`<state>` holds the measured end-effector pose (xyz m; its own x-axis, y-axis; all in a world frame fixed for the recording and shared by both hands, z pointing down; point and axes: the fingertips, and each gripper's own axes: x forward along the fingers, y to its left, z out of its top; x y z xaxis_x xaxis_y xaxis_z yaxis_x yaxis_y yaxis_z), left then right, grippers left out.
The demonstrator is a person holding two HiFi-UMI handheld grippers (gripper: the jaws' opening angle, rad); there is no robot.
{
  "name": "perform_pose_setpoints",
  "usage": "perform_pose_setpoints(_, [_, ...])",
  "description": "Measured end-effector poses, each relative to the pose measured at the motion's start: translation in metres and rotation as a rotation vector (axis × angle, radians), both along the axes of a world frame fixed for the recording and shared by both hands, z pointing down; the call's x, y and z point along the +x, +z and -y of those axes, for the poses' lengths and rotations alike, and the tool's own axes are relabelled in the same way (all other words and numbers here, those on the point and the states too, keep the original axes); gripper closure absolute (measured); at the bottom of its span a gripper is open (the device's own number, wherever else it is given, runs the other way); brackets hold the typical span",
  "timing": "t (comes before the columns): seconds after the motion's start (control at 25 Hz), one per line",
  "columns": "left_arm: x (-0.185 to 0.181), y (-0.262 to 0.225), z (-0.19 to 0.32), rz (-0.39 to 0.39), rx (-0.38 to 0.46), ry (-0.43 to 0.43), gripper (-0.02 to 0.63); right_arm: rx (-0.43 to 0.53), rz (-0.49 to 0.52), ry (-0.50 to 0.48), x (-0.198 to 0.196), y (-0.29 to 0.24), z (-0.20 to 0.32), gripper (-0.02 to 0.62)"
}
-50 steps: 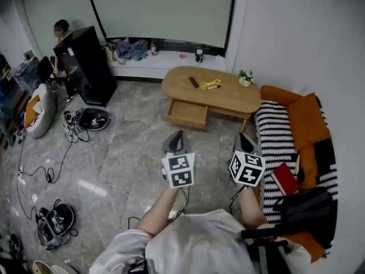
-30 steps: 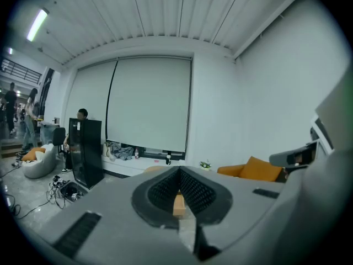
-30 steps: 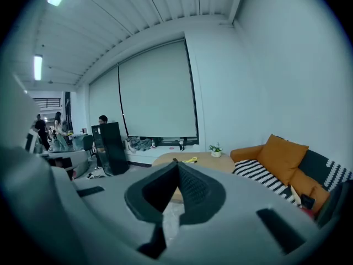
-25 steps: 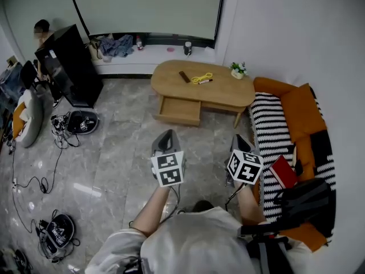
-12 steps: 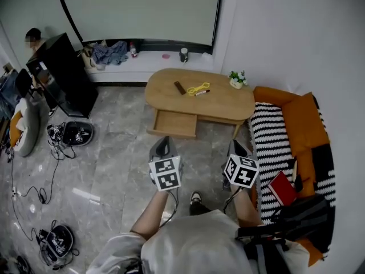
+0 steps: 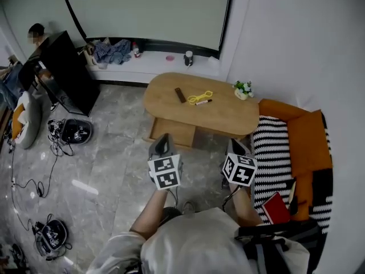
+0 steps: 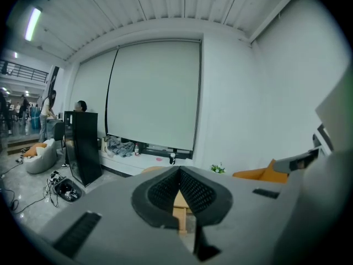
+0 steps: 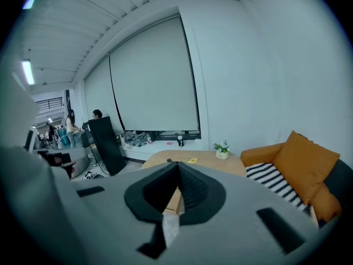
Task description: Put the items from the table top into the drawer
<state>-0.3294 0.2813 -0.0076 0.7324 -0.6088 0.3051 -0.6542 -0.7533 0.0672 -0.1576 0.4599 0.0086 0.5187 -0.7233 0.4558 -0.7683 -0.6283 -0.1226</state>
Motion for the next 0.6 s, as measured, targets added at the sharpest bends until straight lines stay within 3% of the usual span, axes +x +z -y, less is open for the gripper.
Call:
perform_pose_setpoints(0.36, [0.042, 0.013, 0.034, 0.046, 0.001, -0.008, 0.600, -0.014, 0.041, 0.009, 0.050, 0.020, 0.034, 0.603])
perform_pose_setpoints(0.6, [0.081, 0.018, 0.086, 0.027, -0.005, -0.011, 0.600, -0.016, 0.034, 0.010, 0.089, 0.022, 0.085, 0.603])
